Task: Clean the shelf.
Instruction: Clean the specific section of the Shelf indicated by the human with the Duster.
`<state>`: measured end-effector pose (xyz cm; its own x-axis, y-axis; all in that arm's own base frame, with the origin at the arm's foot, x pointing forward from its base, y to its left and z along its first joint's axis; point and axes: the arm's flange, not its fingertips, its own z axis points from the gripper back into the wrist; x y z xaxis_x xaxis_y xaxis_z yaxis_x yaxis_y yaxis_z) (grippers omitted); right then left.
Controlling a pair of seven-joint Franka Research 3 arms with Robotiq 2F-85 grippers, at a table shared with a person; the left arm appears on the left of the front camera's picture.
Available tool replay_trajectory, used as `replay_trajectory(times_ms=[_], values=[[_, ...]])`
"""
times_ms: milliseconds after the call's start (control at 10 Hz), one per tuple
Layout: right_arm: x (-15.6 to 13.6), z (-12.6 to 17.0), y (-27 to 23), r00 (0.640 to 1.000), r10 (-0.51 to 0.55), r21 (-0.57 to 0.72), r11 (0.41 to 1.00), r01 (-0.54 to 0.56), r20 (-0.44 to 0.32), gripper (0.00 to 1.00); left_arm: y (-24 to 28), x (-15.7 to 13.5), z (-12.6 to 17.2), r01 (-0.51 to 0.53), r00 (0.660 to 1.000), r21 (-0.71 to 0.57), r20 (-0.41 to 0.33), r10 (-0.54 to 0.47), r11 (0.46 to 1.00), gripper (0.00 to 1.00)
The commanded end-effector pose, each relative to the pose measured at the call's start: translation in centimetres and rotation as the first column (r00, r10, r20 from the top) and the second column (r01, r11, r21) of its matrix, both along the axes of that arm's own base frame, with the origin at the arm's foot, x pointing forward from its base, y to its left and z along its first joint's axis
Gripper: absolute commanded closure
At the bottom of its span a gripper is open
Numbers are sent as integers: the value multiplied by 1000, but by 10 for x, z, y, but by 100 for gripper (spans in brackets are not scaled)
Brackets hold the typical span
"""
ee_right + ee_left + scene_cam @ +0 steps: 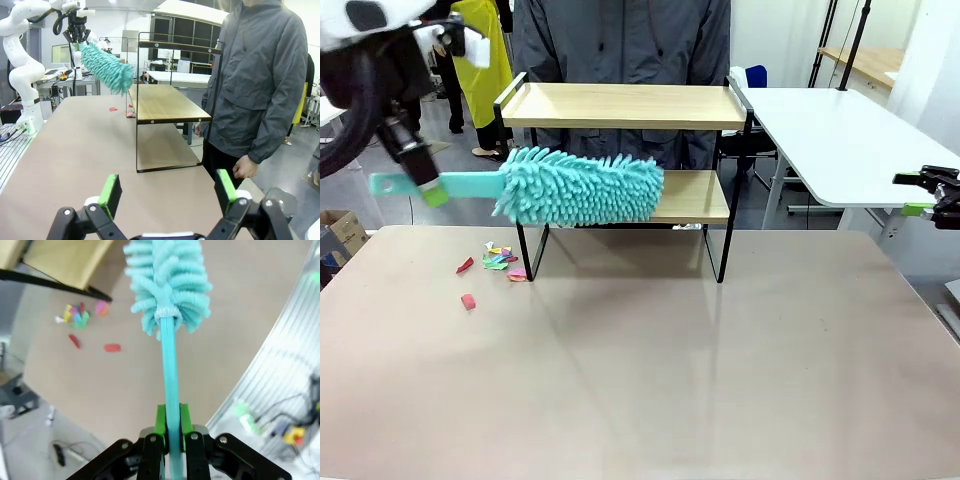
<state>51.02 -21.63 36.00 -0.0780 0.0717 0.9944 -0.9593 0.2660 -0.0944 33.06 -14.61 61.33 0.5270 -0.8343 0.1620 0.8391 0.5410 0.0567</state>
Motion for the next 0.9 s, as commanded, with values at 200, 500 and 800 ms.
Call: replay_trajectory(times_ms=[200,500,800], values=[[1,3,1,1000,-2,-4,1000,2,5,0,1,3,-34,241,967,156,46,-250,958,87],[1,3,1,1000,-2,-4,1000,2,5,0,-4,6,-68,299,951,193,21,-309,934,87],[1,3,1,1000,-2,-4,1000,2,5,0,-13,6,-71,288,956,175,3,-293,941,87]])
